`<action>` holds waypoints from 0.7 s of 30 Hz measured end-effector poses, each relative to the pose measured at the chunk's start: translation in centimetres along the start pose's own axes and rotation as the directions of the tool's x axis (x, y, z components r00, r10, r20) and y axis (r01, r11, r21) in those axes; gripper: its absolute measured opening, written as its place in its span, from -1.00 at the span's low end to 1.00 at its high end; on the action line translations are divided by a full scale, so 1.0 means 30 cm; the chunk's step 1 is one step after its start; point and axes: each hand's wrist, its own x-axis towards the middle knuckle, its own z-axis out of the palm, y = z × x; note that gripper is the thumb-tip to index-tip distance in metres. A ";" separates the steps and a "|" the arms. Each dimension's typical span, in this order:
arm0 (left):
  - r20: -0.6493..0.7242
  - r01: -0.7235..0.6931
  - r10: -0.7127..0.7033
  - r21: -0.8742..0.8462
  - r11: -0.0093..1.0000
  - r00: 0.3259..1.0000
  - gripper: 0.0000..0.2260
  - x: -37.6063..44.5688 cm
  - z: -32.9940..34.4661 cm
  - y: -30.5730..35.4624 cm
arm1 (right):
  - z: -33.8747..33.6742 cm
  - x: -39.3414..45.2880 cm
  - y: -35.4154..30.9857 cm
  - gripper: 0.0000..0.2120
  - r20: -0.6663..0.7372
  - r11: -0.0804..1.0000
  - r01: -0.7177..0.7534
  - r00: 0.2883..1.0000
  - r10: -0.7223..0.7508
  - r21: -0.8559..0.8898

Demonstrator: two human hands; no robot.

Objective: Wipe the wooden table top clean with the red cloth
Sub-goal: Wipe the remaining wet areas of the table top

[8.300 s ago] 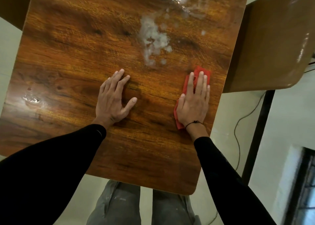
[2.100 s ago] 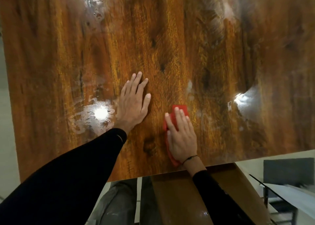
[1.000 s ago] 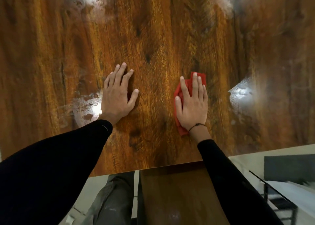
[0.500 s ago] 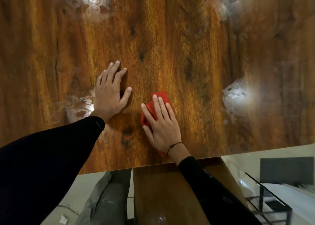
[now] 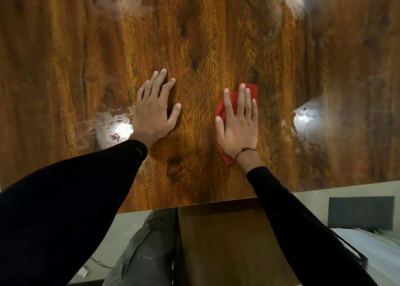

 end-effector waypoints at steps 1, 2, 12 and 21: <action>-0.002 0.000 0.000 0.005 1.000 1.000 -0.44 -0.001 0.001 0.002 | -0.003 -0.005 -0.027 -0.27 0.004 1.000 0.029 1.000 -0.029 0.001; -0.004 0.000 0.000 0.012 1.000 1.000 -0.44 -0.001 -0.001 0.003 | -0.002 -0.020 -0.054 -0.27 0.014 0.998 0.065 0.998 -0.065 0.011; 0.012 0.003 -0.003 -0.027 1.000 1.000 -0.43 -0.003 -0.005 0.001 | 0.021 -0.413 0.024 -0.28 0.163 0.971 0.234 0.957 -0.239 0.051; 0.071 -0.015 0.021 -0.077 0.997 0.997 -0.46 -0.048 -0.022 0.011 | -0.028 -0.243 0.134 -0.27 0.062 0.988 -0.152 0.986 0.154 -0.034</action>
